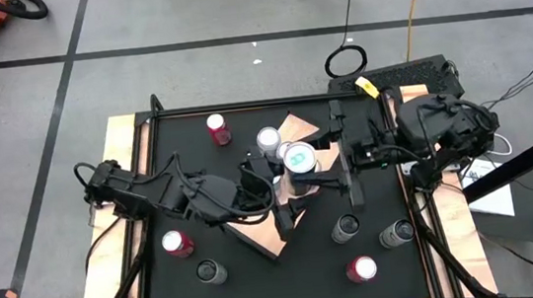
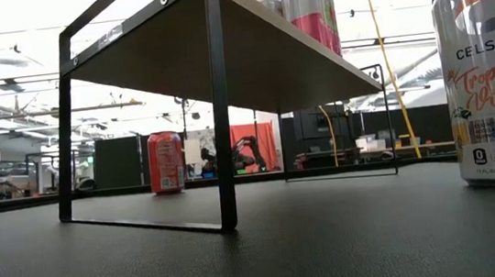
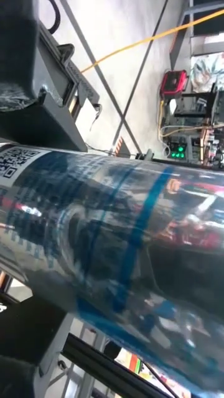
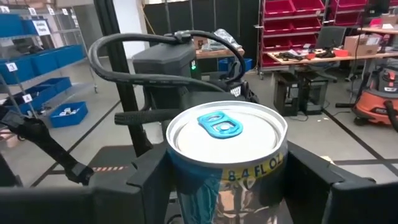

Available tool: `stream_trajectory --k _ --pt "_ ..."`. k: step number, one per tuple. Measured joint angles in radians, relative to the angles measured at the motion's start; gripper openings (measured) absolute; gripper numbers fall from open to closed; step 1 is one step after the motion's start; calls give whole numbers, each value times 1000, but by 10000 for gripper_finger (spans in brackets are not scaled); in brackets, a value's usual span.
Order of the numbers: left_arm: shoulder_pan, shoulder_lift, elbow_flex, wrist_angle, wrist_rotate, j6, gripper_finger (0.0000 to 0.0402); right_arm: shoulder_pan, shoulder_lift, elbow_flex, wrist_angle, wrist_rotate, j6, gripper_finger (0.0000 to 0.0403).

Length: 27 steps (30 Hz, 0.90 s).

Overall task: Place canned beverage on shelf
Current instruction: Put the blue soda can on the shelf aligned with the blue soda can

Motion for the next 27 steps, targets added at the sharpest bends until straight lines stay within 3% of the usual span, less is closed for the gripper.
stream_trajectory --k 5,16,22,27 --pt "-2 2 0 -2 6 3 330 0 0 0 9 -35 -2 221" --pt "-3 4 -2 -8 6 3 242 0 0 0 2 -47 27 222" --pt "-11 6 -2 -8 -6 -9 244 0 0 1 -19 -41 52 239" --pt "-20 6 -3 -6 -53 -35 246 21 -22 2 -82 59 55 286"
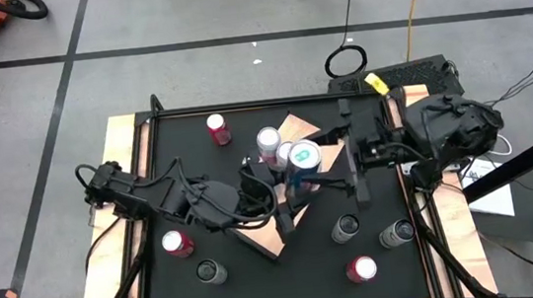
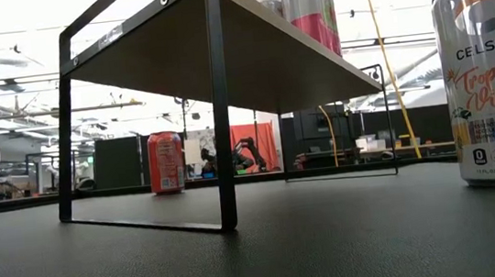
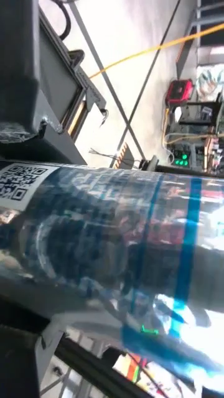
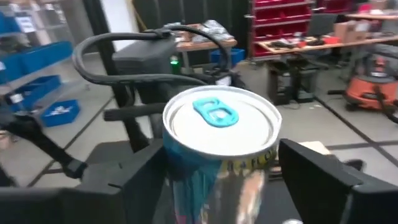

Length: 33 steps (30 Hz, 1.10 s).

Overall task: Place canned beverage on shelf
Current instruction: Put the blue soda can on the shelf aligned with the blue soda can

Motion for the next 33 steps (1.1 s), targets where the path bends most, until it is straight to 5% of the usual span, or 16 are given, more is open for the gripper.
stream_trajectory --k 7,19,33 --pt "-10 0 0 8 -76 7 246 44 -29 0 -50 109 50 334" --pt "-9 0 0 8 -298 65 247 116 12 0 -56 464 186 338" --pt "2 0 1 6 -334 117 247 104 53 0 117 445 55 338"
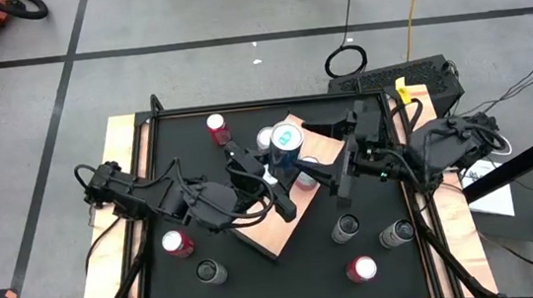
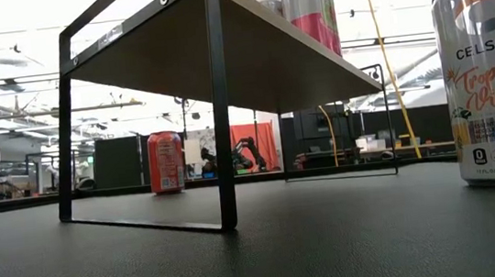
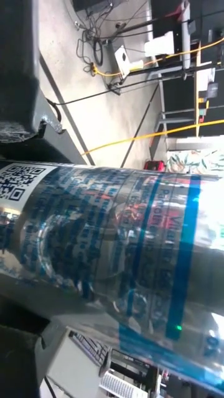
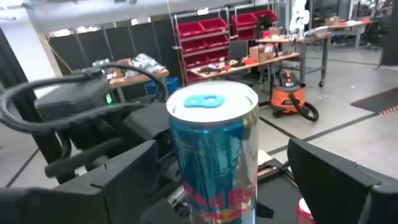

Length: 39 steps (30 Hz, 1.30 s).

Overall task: Place canned beverage on shelf
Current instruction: Put the blue soda can on the shelf aligned with the blue soda can

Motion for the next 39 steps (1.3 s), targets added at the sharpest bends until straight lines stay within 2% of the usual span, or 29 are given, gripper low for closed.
stream_trajectory --k 20,24,32,36,39 --pt "22 13 1 5 44 -2 247 -37 6 0 10 -24 6 322" --pt "22 13 1 4 44 -2 247 -50 6 0 11 -77 31 303" --pt "22 13 1 4 44 -2 247 -54 6 0 12 -82 5 252" --pt "22 13 1 3 44 -2 247 -54 12 0 12 -82 -42 247" --pt "22 14 1 4 45 -3 247 -54 23 0 13 -80 -95 257"
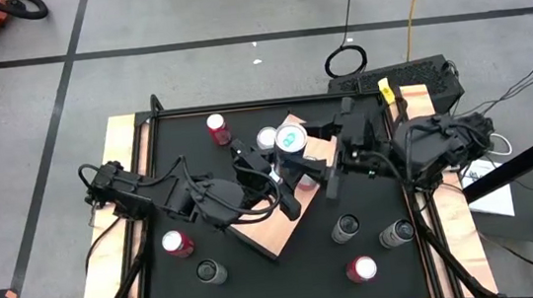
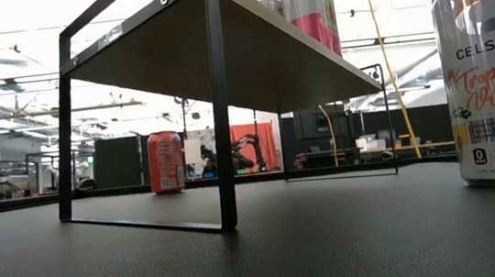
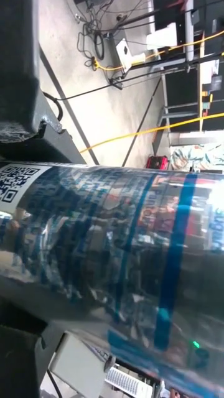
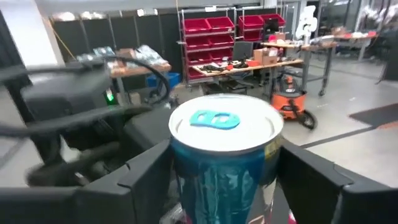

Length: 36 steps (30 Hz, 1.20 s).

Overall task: Place canned beverage on shelf
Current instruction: Put the blue soda can on the shelf aligned with the blue soda can

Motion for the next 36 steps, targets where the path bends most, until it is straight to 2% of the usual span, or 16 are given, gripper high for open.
stream_trajectory --k 7,21,24,32,36 --pt "0 0 0 4 8 -1 247 0 9 0 -5 2 -44 274" --pt "0 0 0 -1 11 -5 248 0 7 0 -5 3 -64 212" --pt "-8 0 0 0 29 0 270 0 5 0 -8 1 -63 211" --pt "-67 -24 0 -7 33 -42 386 19 -21 -1 -133 -1 71 209" --pt "-110 -34 1 -11 0 -52 395 51 -33 -1 -249 0 183 209"
